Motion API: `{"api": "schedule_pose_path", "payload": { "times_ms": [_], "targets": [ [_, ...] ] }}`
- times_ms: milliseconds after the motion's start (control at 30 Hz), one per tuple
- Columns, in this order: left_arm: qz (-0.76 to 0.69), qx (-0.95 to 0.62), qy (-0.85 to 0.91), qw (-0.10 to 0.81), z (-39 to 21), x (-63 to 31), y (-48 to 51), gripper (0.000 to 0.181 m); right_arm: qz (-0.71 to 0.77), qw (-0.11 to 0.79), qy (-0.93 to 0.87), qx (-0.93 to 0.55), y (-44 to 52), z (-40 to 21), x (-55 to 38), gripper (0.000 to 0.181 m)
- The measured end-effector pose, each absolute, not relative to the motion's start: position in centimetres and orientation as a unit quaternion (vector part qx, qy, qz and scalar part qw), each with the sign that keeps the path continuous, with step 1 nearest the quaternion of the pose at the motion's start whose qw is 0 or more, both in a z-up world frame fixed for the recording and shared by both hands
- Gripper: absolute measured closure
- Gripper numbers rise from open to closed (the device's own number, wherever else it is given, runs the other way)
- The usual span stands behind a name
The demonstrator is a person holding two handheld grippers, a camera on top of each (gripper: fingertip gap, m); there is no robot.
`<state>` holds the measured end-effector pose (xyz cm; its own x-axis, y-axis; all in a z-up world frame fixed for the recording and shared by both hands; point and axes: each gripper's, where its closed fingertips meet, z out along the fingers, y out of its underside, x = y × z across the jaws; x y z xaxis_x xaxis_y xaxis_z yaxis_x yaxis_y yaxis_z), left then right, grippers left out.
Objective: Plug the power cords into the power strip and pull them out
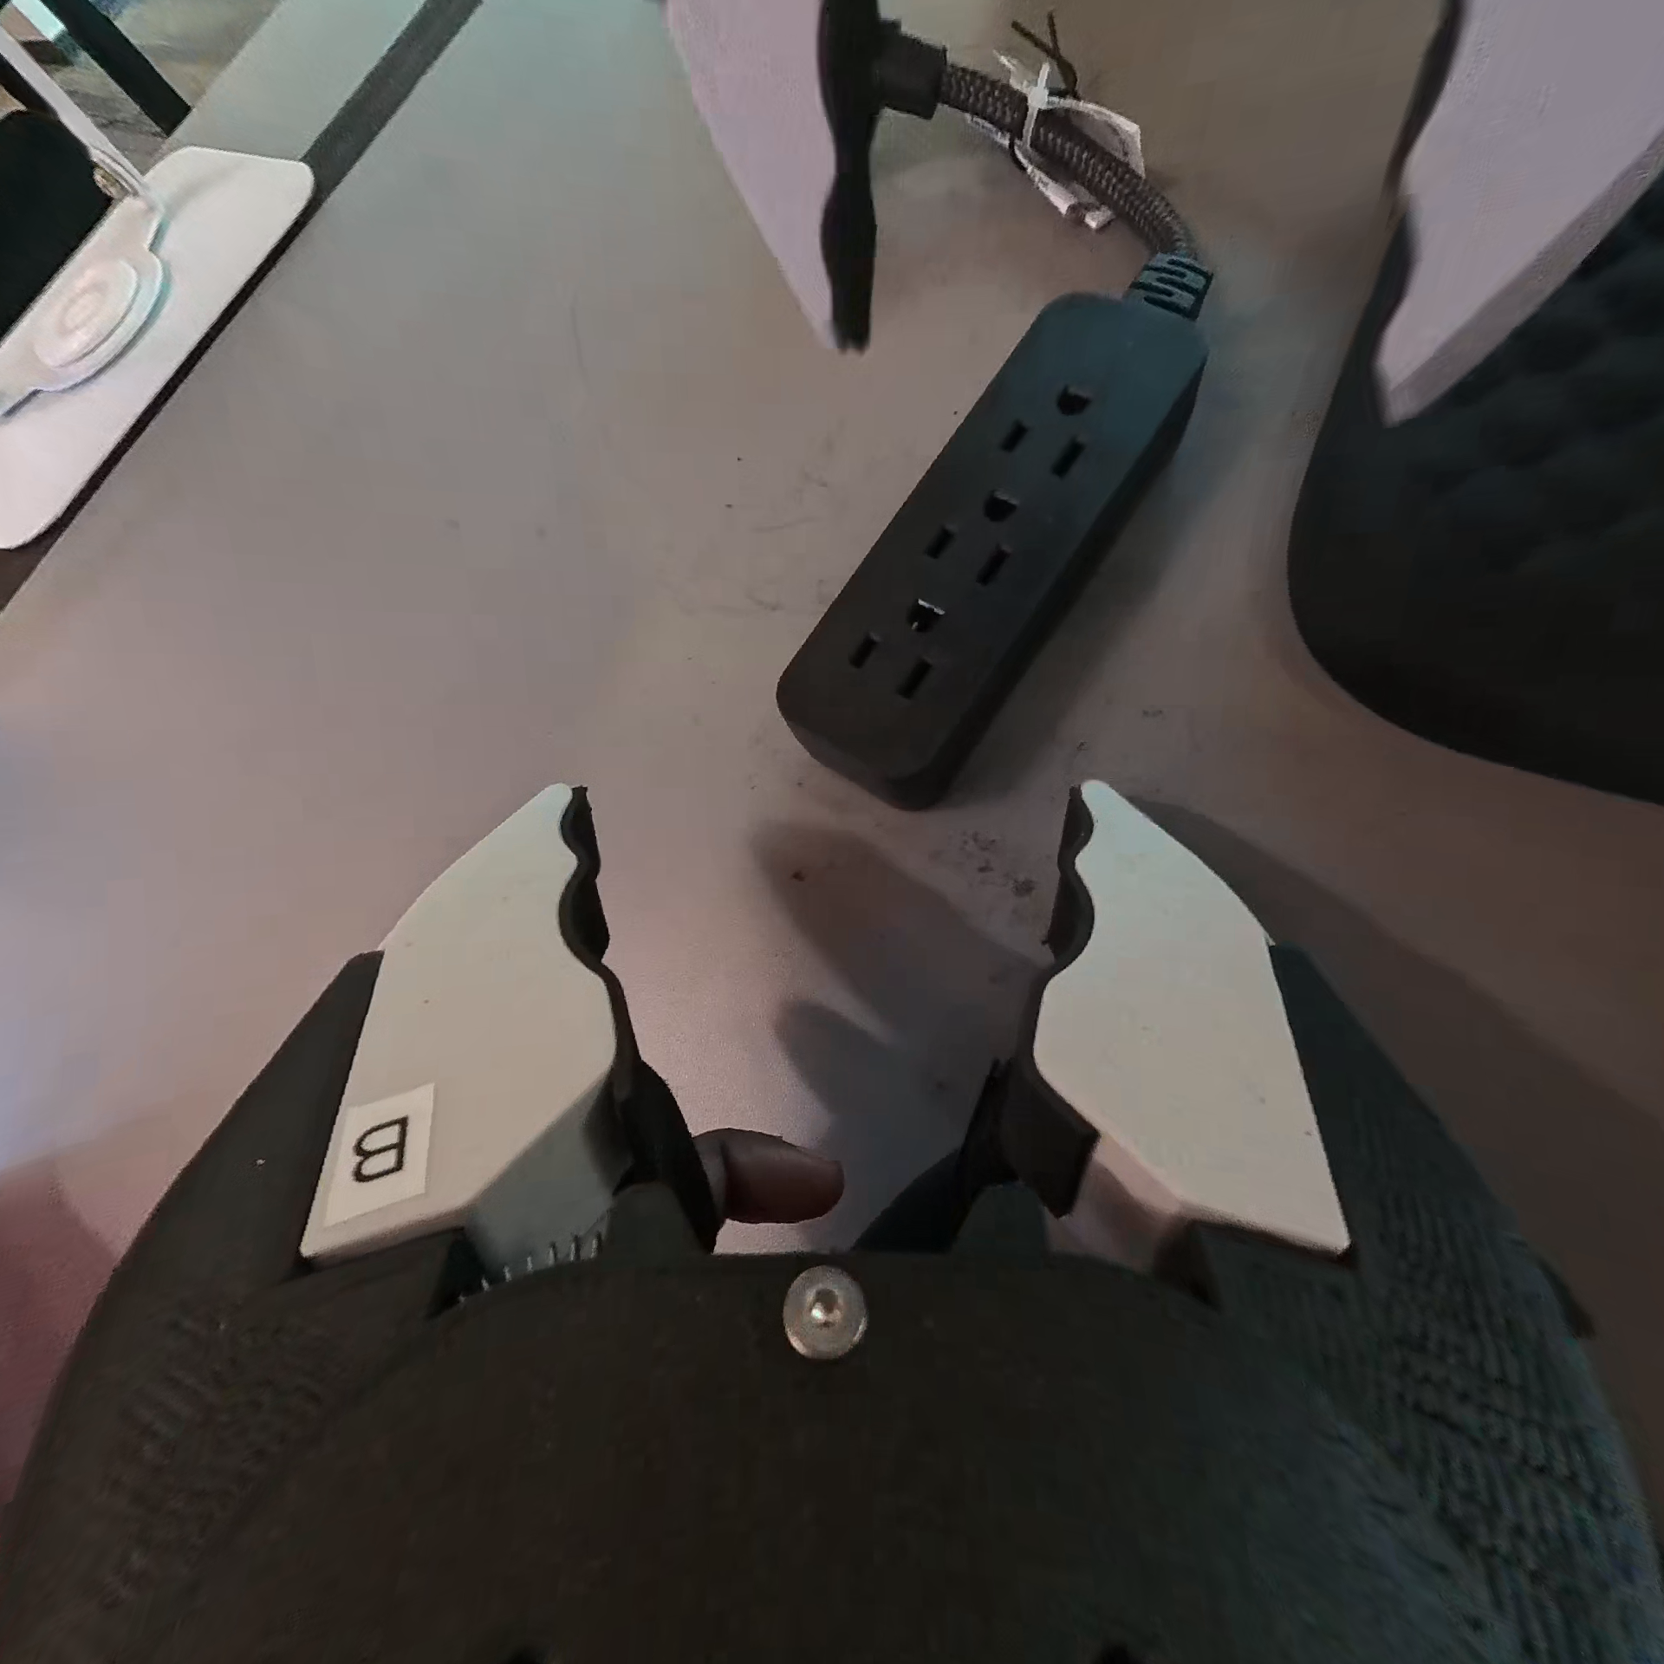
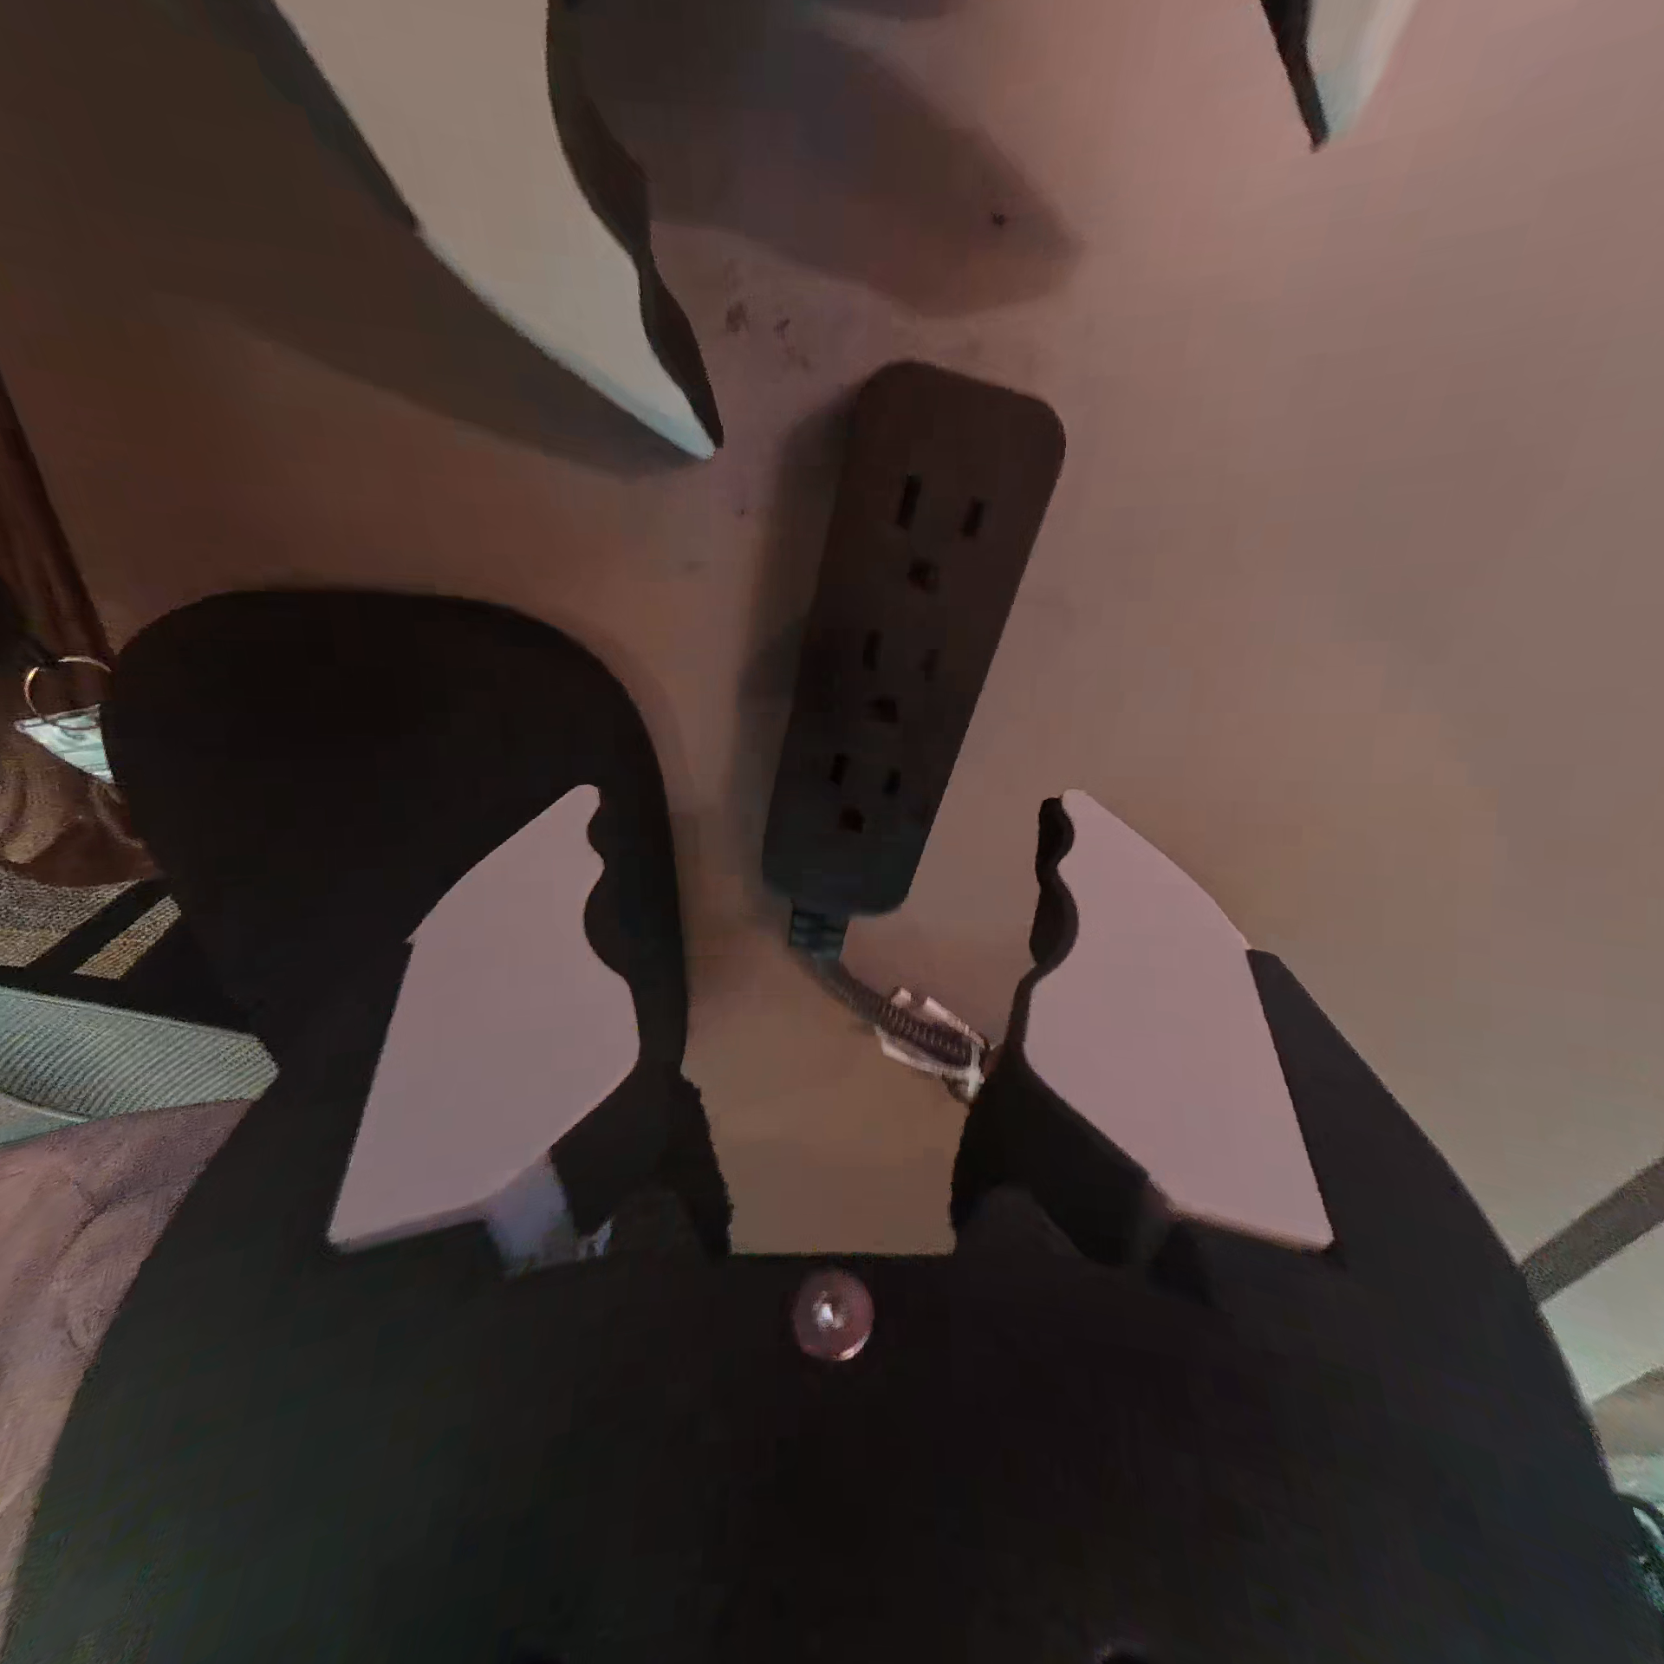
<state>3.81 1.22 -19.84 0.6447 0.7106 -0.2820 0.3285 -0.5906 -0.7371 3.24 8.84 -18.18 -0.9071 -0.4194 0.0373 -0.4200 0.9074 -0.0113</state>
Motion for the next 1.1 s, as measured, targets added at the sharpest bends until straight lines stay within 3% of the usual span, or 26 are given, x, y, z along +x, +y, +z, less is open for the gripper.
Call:
{"api": "schedule_pose_path", "payload": {
  "times_ms": [400, 633, 867, 1100],
  "targets": [
    [0.285, -0.826, -0.320, 0.365, -19.0, 3.7, 1.1, 0.088, -0.010, 0.001, -0.972, 0.233, 7.3, -22.0, 2.2, 0.130],
    [0.289, -0.828, -0.317, 0.362, -19.0, 3.7, 1.1, 0.089, 0.004, 0.002, -0.970, 0.245, 7.4, -21.3, 1.8, 0.132],
    [0.295, -0.831, -0.312, 0.353, -19.2, 3.7, 1.1, 0.091, 0.135, 0.043, -0.965, 0.223, 7.6, -15.6, -0.9, 0.133],
    [0.306, -0.836, -0.304, 0.338, -19.4, 3.7, 1.1, 0.092, 0.345, 0.103, -0.913, 0.190, 9.6, -6.0, -3.2, 0.134]
  ]
}}
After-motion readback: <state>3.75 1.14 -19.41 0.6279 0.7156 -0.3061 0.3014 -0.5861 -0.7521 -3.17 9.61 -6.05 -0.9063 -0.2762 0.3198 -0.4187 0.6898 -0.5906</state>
